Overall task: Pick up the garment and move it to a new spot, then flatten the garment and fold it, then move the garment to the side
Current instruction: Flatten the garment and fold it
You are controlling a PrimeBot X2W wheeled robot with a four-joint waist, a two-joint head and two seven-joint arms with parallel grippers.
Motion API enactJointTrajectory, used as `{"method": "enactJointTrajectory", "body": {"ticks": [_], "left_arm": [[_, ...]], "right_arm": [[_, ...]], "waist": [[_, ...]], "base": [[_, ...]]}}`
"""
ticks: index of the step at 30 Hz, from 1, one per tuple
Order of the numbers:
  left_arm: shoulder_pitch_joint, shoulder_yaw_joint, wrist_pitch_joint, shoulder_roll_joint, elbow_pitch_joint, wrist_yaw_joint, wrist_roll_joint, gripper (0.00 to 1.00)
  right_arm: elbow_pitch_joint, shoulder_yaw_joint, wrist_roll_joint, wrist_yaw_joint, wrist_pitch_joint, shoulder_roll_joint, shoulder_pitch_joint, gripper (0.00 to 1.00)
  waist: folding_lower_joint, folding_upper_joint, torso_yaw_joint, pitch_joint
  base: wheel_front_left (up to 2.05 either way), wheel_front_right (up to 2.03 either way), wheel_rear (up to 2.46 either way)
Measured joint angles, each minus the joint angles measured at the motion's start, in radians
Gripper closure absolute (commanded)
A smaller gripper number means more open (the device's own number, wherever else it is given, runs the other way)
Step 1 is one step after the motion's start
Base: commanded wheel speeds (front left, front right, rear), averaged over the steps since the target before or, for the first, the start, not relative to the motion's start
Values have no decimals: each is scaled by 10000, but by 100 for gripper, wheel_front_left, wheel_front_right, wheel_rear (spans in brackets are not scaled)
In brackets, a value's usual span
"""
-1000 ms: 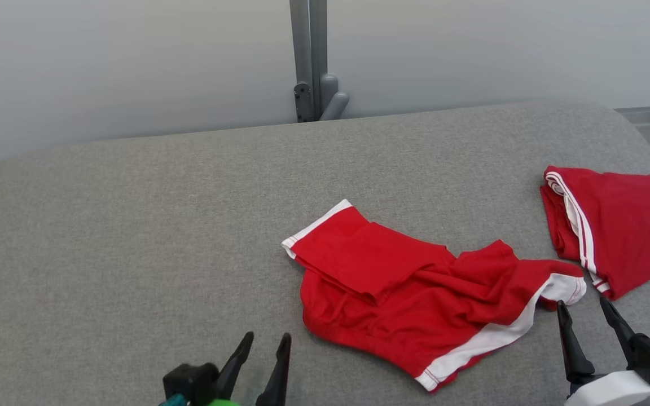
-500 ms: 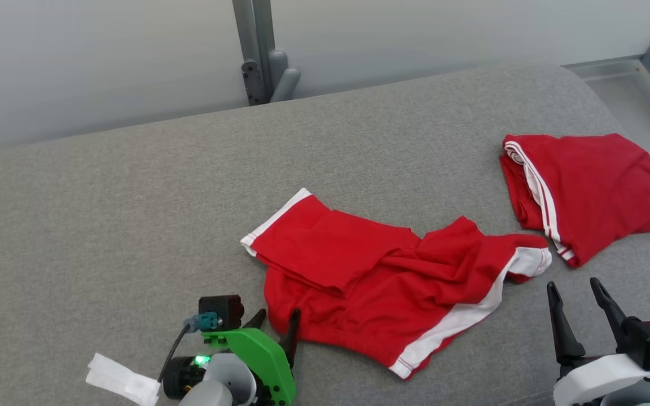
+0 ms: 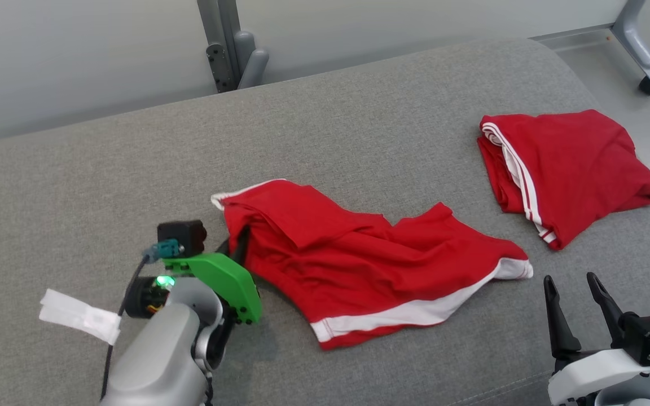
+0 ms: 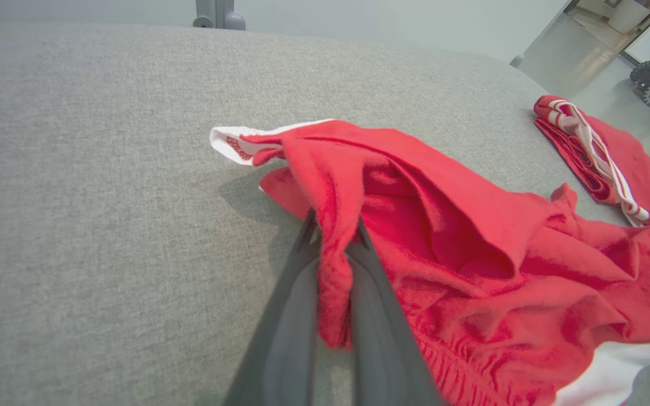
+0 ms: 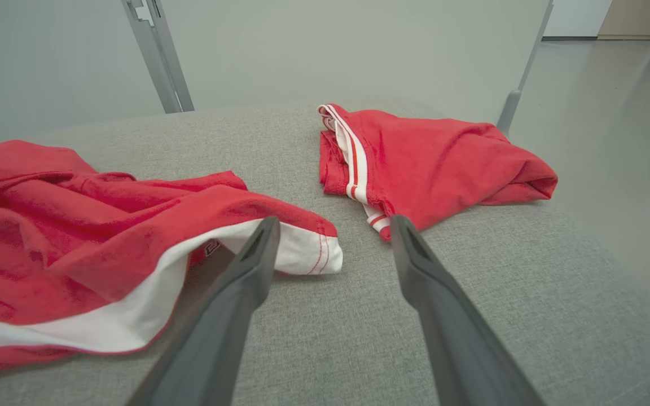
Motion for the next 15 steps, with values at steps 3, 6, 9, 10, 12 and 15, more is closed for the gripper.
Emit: {"method": "enactJointTrajectory", "body": {"ticks": [3,6,9,10,12,15], "left_arm": [[-717,13,167,280,240,25,123,100],[-1416,2,360,535,639,119,378,100],[-2025,-105,518,769,1438,213,627,100],[-2109,-134,522,773,1634,215,642,100],[-2172,-134,504,757,2008,215,648,80],[-2141,-113,123,671,2278,174,594,0]], "right_arm": [[4,35,0,0,0,31,-81,0],[23,86,2,0,0,33,-119,0],[82,301,15,0,0,29,-275,0],[96,334,21,0,0,25,-308,0],[136,395,36,0,0,12,-337,0],[157,387,65,0,0,-13,-337,0]], "waist": [[0,0,26,53],[0,0,35,117],[0,0,-13,218],[0,0,-33,242],[0,0,-84,274],[0,0,-149,264]], "base": [[0,0,0],[0,0,0],[0,0,0],[0,0,0],[0,0,0],[0,0,0]]}}
